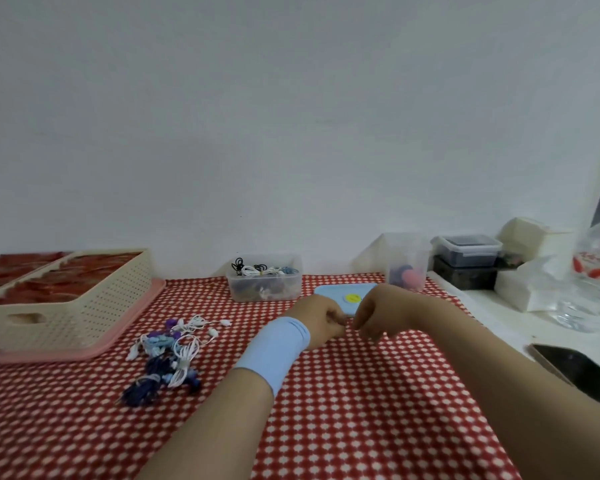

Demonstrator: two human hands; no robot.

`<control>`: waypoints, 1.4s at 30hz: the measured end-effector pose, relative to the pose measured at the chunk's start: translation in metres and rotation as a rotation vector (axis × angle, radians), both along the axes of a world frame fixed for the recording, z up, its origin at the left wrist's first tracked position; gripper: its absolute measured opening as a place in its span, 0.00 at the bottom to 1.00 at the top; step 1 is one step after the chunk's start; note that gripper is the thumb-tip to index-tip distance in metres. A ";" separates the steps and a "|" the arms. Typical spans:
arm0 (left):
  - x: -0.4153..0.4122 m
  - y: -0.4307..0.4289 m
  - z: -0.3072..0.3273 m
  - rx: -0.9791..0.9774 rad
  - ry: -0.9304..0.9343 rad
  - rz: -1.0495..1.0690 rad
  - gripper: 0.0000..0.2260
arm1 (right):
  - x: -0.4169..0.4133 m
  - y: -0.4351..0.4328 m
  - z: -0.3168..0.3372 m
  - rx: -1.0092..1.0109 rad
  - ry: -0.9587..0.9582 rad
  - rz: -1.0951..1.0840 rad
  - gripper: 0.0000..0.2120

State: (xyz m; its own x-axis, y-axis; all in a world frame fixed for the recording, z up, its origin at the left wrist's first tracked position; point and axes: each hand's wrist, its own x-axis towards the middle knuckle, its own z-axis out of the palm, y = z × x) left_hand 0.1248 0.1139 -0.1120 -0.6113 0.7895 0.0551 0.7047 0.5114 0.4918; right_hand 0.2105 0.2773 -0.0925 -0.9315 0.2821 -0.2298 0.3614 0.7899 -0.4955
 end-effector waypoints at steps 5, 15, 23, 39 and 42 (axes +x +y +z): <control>-0.029 -0.035 -0.004 0.060 -0.013 0.124 0.05 | -0.030 -0.026 -0.008 -0.002 0.176 0.047 0.05; -0.057 -0.094 0.013 0.150 -0.024 0.144 0.06 | -0.068 -0.068 -0.005 0.041 0.308 0.075 0.06; -0.074 -0.166 0.031 0.095 0.072 0.277 0.05 | -0.099 -0.139 -0.004 -0.021 0.308 0.264 0.06; -0.079 -0.231 0.017 0.121 0.046 0.371 0.04 | -0.127 -0.215 -0.010 0.013 0.252 0.424 0.05; -0.079 -0.232 0.023 0.295 0.031 0.387 0.04 | -0.125 -0.212 -0.001 -0.109 0.348 0.370 0.07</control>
State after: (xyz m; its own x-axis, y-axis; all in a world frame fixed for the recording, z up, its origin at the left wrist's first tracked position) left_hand 0.0461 -0.1178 -0.0894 -0.8513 0.4525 0.2655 0.5073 0.5808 0.6367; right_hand 0.0854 0.0656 -0.0932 -0.9908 -0.0894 0.1014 -0.1333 0.7707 -0.6231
